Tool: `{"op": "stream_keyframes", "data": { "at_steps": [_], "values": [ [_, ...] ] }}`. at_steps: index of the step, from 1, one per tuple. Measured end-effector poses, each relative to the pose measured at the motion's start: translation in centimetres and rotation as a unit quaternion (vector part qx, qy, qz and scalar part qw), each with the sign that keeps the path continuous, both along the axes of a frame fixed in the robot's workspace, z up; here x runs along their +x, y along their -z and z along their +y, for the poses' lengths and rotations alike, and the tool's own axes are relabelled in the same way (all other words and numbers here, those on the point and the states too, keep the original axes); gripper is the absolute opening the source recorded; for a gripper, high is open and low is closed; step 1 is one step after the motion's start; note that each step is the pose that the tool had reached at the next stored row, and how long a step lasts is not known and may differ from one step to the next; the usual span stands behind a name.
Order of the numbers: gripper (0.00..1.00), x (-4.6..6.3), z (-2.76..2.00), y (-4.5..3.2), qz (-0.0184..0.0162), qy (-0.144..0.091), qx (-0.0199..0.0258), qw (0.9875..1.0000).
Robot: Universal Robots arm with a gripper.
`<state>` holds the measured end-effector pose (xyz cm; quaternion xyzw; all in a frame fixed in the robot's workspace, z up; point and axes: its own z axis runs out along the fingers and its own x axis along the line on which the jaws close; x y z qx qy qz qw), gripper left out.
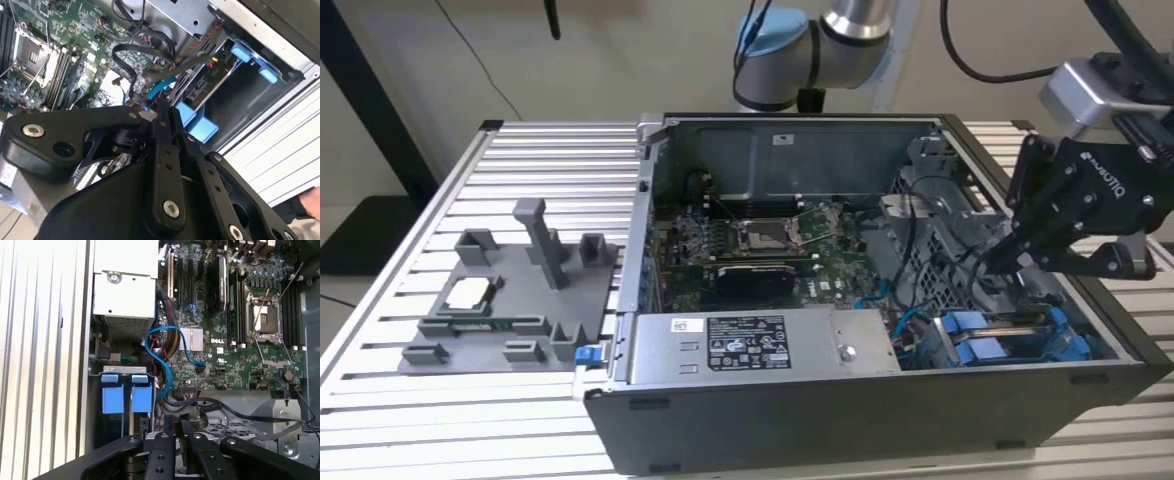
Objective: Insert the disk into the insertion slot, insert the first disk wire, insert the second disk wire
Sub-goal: 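Insert the second disk wire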
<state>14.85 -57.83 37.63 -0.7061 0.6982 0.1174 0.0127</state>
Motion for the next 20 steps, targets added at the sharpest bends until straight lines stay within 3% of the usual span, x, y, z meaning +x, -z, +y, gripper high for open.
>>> {"op": "stream_keyframes", "data": {
  "at_steps": [3, 11, 12, 15, 17, 20],
  "values": [
    [0.16, -0.37, -0.25, 0.02, -0.0028, 0.000, 0.0000, 1.0000],
    [0.16, -0.40, -0.26, 0.04, -0.0032, 0.000, -0.0009, 1.0000],
    [0.16, -0.42, -0.26, 0.06, -0.0035, 0.000, -0.0039, 1.0000],
    [0.16, -0.51, -0.26, 0.14, -0.0069, 0.000, -0.0220, 0.9997],
    [0.16, -0.60, -0.26, 0.23, -0.0095, 0.000, -0.0311, 0.9995],
    [0.16, -0.83, -0.23, 0.45, -0.0172, 0.000, -0.0355, 0.9992]
  ]
}}
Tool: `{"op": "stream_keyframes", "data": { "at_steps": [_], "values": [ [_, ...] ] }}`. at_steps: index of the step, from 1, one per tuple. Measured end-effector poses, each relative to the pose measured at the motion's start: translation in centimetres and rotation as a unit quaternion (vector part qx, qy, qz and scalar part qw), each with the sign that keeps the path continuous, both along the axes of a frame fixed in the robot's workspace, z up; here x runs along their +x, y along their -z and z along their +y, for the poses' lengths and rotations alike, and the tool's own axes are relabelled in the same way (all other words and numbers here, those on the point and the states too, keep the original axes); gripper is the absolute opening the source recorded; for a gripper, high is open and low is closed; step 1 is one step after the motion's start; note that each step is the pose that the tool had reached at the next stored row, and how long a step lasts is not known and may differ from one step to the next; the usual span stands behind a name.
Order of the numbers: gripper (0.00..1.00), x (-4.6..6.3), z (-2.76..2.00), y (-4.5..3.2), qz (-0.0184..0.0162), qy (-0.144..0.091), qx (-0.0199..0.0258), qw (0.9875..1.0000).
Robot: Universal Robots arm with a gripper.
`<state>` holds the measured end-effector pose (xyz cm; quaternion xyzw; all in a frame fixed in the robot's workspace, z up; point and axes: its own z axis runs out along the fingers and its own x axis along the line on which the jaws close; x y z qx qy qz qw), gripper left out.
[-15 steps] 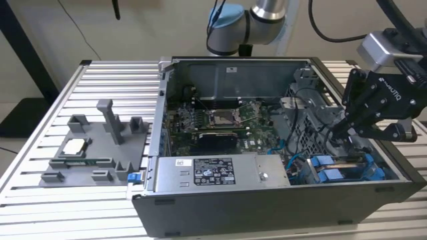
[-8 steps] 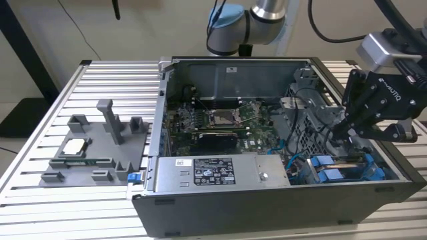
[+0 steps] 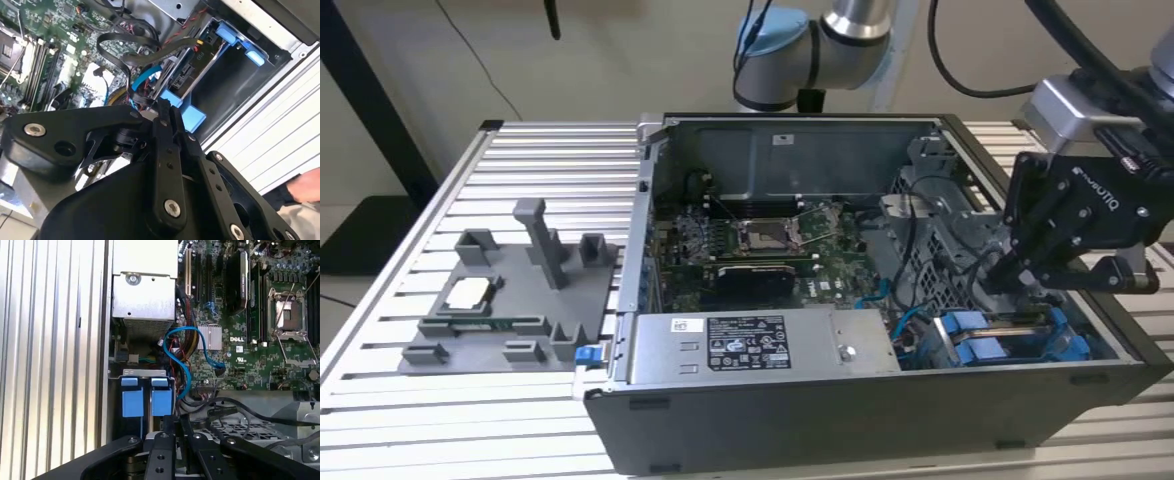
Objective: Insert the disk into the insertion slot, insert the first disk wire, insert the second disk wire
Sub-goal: 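Insert the second disk wire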
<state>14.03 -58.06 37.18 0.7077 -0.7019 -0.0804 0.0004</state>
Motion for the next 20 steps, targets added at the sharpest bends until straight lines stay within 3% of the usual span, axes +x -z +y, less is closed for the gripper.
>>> {"op": "stream_keyframes", "data": {
  "at_steps": [6, 9, 14, 20],
  "values": [
    [0.16, -0.6, 0.02, 0.45, -0.0268, 0.000, -0.0008, 0.9996],
    [0.16, -0.6, 0.03, 0.63, -0.0372, 0.000, -0.0044, 0.9993],
    [0.16, -0.6, 0.03, 1.11, -0.0484, 0.000, -0.0066, 0.9988],
    [0.16, -0.6, 0.03, 1.20, -0.0496, 0.000, -0.0065, 0.9988]
  ]
}}
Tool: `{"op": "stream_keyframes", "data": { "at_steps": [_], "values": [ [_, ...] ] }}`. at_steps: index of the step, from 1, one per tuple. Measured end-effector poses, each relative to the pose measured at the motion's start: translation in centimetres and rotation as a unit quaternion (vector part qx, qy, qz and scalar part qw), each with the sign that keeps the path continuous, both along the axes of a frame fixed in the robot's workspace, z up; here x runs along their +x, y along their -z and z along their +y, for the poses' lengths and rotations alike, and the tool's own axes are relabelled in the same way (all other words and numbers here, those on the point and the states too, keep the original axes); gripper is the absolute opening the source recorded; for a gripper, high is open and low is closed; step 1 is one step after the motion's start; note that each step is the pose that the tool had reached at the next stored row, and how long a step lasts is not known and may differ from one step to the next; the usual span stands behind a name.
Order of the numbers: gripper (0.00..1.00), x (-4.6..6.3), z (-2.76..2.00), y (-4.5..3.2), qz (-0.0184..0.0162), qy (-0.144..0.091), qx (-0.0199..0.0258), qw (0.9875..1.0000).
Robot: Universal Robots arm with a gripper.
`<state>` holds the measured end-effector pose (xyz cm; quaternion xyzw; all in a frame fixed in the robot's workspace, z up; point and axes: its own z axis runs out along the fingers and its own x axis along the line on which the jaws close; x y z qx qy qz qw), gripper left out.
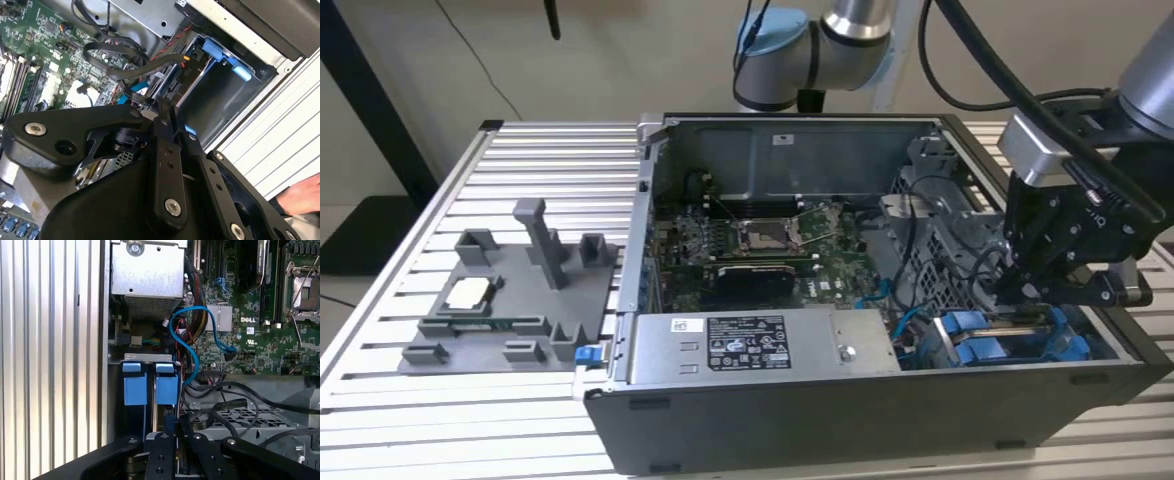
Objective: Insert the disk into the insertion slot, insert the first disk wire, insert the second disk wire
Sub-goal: 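Insert the second disk wire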
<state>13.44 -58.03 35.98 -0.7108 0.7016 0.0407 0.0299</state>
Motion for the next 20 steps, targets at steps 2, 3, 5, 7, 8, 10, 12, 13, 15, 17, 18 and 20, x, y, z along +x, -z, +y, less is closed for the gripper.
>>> {"op": "stream_keyframes", "data": {
  "at_steps": [2, 3, 5, 7, 8, 10, 12, 13, 15, 17, 18, 20],
  "values": [
    [0.16, 0.0, 0.00, 0.05, -0.0002, 0.000, 0.0001, 1.0000],
    [0.16, 0.0, 0.00, 0.08, -0.0004, 0.000, 0.0001, 1.0000],
    [0.16, 0.0, 0.00, 0.14, -0.0007, 0.000, 0.0000, 1.0000],
    [0.16, 0.0, 0.00, 0.23, -0.0009, 0.000, 0.0002, 1.0000],
    [0.16, 0.0, 0.00, 0.28, -0.0013, 0.000, 0.0002, 1.0000],
    [0.16, 0.0, 0.00, 0.41, -0.0028, 0.000, 0.0002, 1.0000],
    [0.16, 0.1, 0.00, 0.61, -0.0042, 0.000, 0.0003, 1.0000],
    [0.16, 0.2, 0.00, 0.71, -0.0047, 0.000, 0.0002, 1.0000],
    [0.16, 0.4, 0.00, 0.93, -0.0054, 0.000, 0.0002, 1.0000],
    [0.16, 0.6, 0.00, 1.09, -0.0060, 0.000, 0.0002, 1.0000],
    [0.16, 0.7, 0.00, 1.17, -0.0063, 0.000, 0.0002, 1.0000],
    [0.16, 0.9, 0.00, 1.33, -0.0070, 0.000, 0.0002, 1.0000]
  ]
}}
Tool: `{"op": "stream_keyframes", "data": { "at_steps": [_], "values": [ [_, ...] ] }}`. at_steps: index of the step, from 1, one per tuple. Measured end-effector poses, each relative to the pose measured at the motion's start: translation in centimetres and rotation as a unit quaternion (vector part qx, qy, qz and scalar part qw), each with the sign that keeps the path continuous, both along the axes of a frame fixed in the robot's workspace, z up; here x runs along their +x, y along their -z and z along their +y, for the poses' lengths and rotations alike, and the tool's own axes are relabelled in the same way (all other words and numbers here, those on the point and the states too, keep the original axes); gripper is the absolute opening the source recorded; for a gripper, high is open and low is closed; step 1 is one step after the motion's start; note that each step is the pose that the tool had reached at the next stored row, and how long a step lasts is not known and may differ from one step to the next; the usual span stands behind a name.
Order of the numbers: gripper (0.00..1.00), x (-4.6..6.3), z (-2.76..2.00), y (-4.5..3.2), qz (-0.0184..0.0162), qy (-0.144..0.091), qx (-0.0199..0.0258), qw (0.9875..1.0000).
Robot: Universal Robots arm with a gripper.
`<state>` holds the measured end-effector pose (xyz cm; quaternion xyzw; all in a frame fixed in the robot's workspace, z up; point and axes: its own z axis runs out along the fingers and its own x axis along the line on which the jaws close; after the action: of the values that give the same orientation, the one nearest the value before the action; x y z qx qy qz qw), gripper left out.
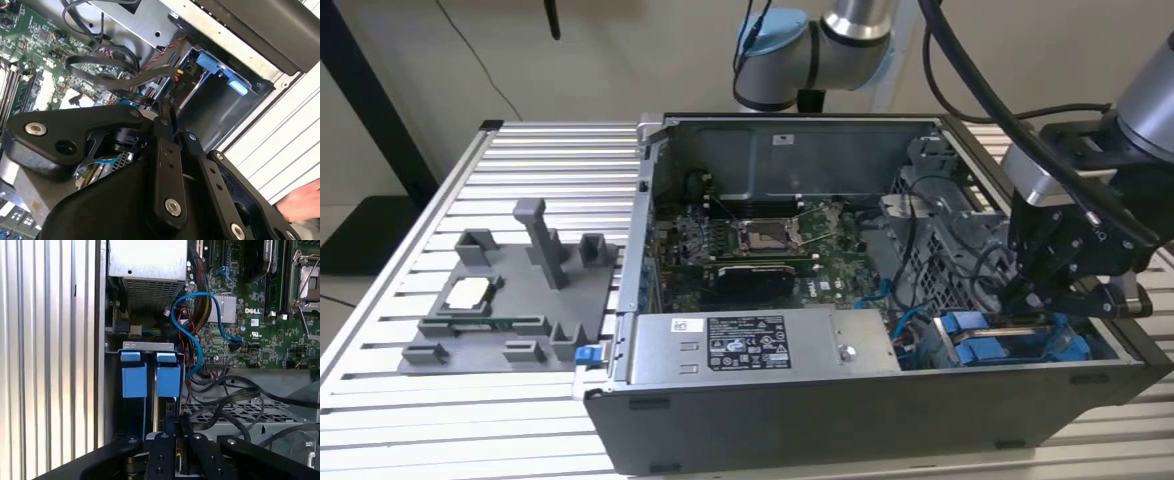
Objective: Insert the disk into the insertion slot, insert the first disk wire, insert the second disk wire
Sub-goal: 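Insert the second disk wire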
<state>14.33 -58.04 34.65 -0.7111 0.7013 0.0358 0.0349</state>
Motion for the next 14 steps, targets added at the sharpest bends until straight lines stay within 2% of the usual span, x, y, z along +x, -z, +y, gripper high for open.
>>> {"op": "stream_keyframes", "data": {
  "at_steps": [5, 14],
  "values": [
    [0.16, 0.06, 0.00, 0.31, -0.0017, 0.000, 0.0003, 1.0000],
    [0.16, 0.26, 0.00, 0.58, -0.0023, 0.000, 0.0021, 1.0000]
  ]
}}
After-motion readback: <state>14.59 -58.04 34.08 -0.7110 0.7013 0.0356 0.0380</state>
